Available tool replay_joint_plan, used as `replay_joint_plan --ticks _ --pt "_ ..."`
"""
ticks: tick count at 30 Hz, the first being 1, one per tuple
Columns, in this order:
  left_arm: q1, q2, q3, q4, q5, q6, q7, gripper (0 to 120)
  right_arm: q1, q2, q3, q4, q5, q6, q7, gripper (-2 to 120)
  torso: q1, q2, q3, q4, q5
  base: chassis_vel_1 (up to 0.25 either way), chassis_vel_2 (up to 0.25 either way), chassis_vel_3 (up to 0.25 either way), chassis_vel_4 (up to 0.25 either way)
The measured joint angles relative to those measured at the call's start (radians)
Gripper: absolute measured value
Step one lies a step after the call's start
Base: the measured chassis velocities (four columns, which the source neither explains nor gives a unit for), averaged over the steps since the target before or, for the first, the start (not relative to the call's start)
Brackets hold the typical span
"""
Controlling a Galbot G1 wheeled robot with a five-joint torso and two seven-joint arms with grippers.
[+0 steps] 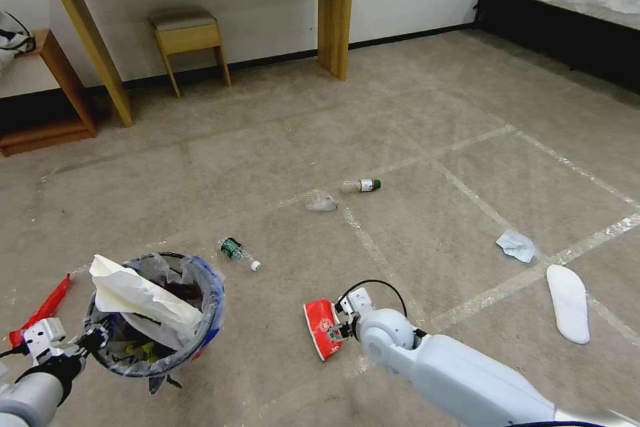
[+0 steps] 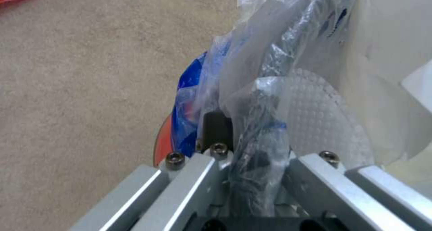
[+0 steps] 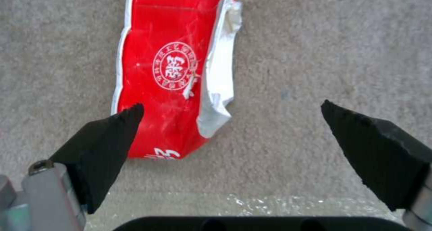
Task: Pick up the trash bin and place the garbage on the floor into it.
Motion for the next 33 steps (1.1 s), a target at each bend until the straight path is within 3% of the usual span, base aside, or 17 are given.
replay_joint_plan --ticks 2,4,13,15,22,30,33 --pt "-0.001 0.0 0.0 0.001 0.0 0.0 0.0 1 -0.001 0.014 0.0 -0.018 -0.004 0.0 -0.004 99 0.0 0.0 0.0 -0.0001 0.0 0.0 0.0 0.0 0.0" --pt "-0.001 0.003 0.0 0.004 -0.001 -0.001 0.0 1 -0.004 0.036 0.0 -0.044 -0.013 0.005 -0.016 90 0.0 0.0 0.0 -0.0001 -0.0001 0.0 0.0 0.0 0.0" --pt "-0.001 0.011 0.0 0.009 -0.005 -0.001 0.0 1 -0.01 0.105 0.003 -0.126 -0.068 0.063 -0.052 82 0.0 0.0 0.0 -0.0001 0.0001 0.0 0.0 0.0 0.0" --pt "-0.001 0.009 0.003 0.012 -0.005 -0.001 0.001 1 -0.01 0.128 0.005 -0.16 -0.09 0.083 -0.064 73 0.0 0.0 0.0 -0.0001 0.0 0.0 0.0 0.0 0.0" --pt "-0.003 0.011 0.005 0.02 -0.005 -0.002 0.002 1 -0.007 0.156 0.009 -0.209 -0.132 0.11 -0.084 70 0.0 0.0 0.0 0.0 0.0 0.0 0.0 0.0 0.0" --pt "-0.007 0.012 0.008 0.024 -0.005 -0.002 0.003 1 -0.005 0.166 0.016 -0.245 -0.159 0.123 -0.096 51 0.0 0.0 0.0 0.0 0.0001 0.0 0.0 0.0 0.0" --pt "-0.009 0.011 0.01 0.027 -0.004 -0.002 0.003 1 -0.007 0.167 0.022 -0.262 -0.171 0.135 -0.104 33 0.0 0.0 0.0 0.0 0.0002 0.0 0.0 0.0 0.0"
